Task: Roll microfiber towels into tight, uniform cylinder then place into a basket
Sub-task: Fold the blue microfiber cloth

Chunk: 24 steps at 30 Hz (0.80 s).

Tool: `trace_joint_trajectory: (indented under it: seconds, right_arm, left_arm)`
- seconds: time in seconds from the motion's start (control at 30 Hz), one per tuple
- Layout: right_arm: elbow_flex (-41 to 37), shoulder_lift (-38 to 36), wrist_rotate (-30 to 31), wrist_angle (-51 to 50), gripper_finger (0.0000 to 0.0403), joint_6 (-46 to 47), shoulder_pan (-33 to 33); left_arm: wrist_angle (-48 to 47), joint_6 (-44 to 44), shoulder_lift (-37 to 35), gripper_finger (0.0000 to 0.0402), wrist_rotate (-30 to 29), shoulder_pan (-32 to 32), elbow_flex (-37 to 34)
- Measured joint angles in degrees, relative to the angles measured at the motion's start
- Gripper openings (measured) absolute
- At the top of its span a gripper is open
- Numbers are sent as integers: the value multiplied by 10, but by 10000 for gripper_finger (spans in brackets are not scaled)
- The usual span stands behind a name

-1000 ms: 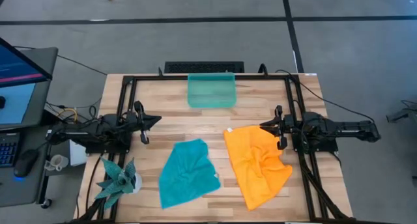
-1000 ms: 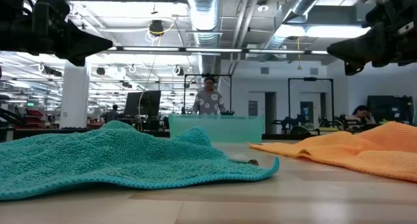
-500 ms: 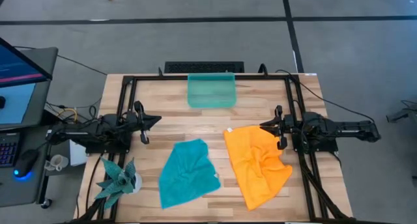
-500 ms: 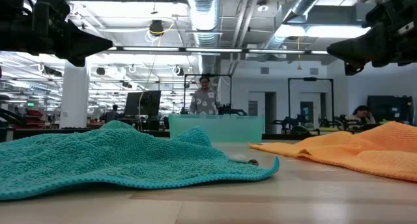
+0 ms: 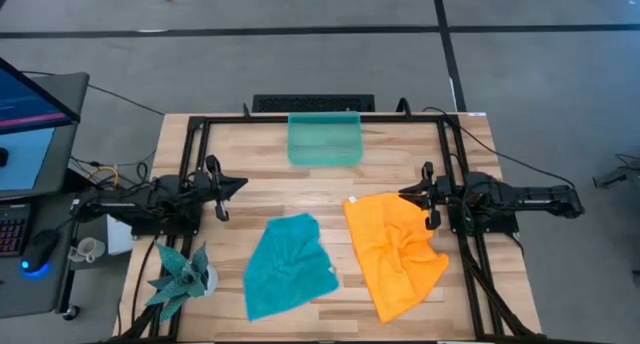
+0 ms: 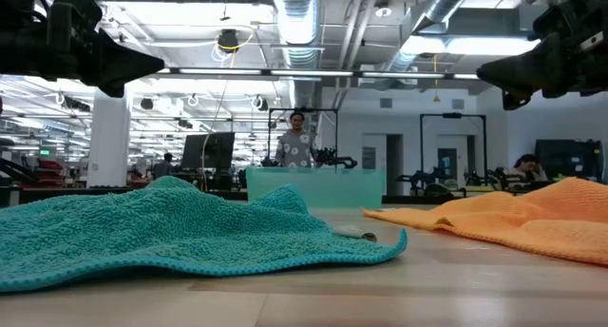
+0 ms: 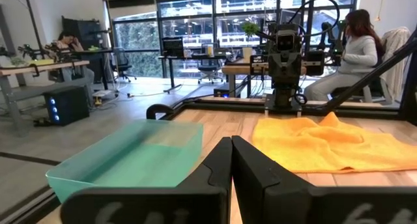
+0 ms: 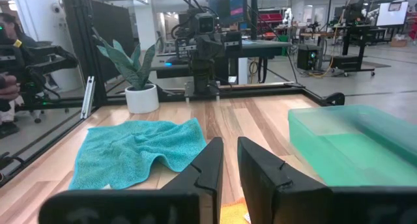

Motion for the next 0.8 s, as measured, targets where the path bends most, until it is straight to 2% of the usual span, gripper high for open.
trace_joint_trajectory:
  seconds: [0.3, 0.4, 0.53, 0.8]
  right_arm:
    - [0, 0, 0, 0, 71, 0, 0]
    - [0, 0, 0, 0, 71, 0, 0]
    - [0, 0, 0, 0, 71, 0, 0]
    - [0, 0, 0, 0, 71, 0, 0]
  left_arm:
    - [0, 5, 0, 1, 3, 0, 0]
    - [0, 3, 0, 12, 6, 0, 0]
    - [0, -11, 0, 54, 6, 0, 0]
    - [0, -34, 0, 169, 7, 0, 0]
